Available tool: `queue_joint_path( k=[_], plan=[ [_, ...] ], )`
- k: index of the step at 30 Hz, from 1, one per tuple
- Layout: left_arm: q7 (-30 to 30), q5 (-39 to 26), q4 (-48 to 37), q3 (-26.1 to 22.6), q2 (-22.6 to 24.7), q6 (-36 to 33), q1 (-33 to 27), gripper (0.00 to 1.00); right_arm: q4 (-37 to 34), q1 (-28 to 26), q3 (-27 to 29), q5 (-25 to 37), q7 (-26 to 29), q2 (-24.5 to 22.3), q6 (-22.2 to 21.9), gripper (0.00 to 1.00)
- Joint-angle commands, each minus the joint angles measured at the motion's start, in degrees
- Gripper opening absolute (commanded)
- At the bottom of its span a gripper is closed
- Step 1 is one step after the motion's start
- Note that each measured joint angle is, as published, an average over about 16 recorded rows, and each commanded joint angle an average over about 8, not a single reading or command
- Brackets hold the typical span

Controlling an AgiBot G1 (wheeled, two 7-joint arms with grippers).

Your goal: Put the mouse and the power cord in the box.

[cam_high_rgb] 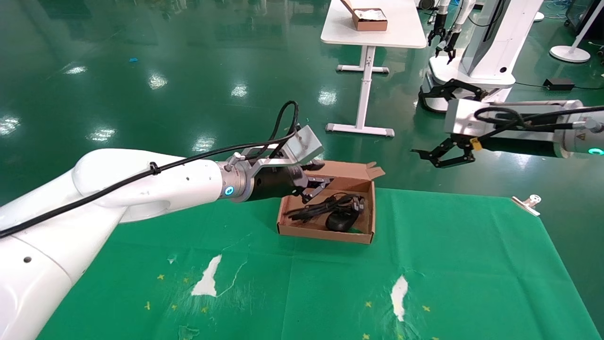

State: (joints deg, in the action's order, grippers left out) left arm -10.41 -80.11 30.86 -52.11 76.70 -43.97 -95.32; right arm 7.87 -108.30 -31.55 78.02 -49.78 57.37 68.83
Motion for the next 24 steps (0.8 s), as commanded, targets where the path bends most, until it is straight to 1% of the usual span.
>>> queue_joint_path(
  k=[1,24],
  plan=[
    [0.03,0.47,0.49,0.5,-0.52,-0.56,0.41,1.0,0.7,0.51,0.16,-0.39,0.65,-0.22,0.15,1.0],
    [-0.12,16.14,18.0,15.26,-17.59,-17.63,14.24,1.0,27.49,19.56,6.5,-15.13,25.33,-9.34,7.04,1.0]
  ],
)
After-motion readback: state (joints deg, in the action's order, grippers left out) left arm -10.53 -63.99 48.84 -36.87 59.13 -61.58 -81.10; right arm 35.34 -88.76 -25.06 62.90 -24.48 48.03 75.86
